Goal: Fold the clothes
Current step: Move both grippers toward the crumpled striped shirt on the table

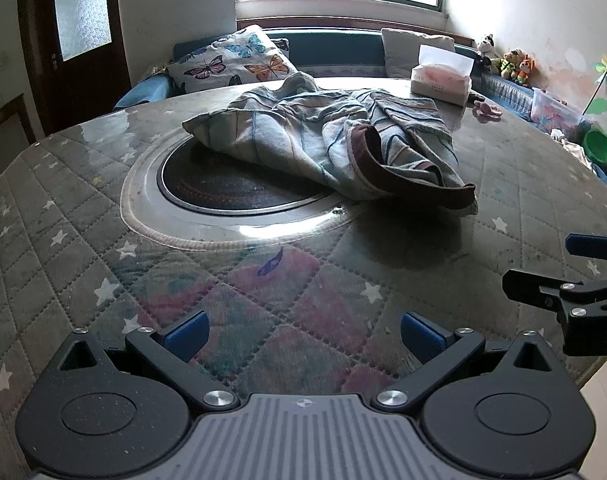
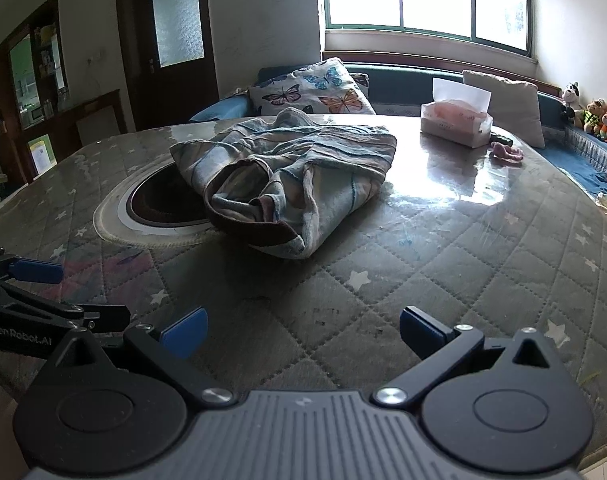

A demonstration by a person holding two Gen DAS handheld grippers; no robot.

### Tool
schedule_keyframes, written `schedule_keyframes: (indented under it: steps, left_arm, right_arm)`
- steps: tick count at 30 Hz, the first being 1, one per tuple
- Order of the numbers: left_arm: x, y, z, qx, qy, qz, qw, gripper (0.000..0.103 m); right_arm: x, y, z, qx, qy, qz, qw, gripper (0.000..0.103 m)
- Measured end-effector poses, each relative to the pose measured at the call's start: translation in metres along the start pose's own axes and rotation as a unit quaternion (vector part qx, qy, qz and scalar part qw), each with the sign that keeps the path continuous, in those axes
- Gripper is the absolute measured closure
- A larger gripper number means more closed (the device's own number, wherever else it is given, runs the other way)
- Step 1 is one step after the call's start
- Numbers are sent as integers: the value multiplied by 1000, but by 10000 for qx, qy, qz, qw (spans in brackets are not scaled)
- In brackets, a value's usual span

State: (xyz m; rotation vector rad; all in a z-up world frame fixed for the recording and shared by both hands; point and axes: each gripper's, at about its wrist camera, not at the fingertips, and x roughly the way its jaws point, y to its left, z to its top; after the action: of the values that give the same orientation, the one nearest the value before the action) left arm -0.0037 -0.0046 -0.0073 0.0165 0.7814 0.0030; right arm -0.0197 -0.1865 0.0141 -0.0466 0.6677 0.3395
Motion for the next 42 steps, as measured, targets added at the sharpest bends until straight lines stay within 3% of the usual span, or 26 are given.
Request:
schedule_keyframes:
  steps: [20, 42]
  left_arm:
    - [13, -1, 1, 38, 290, 10, 9996, 0]
    - [29, -4, 18, 114, 349, -78, 9993, 0]
  right_arm:
    - [12, 2, 2, -68, 135, -4, 9999, 0]
    - [31, -1, 16, -197, 208, -15, 9996, 0]
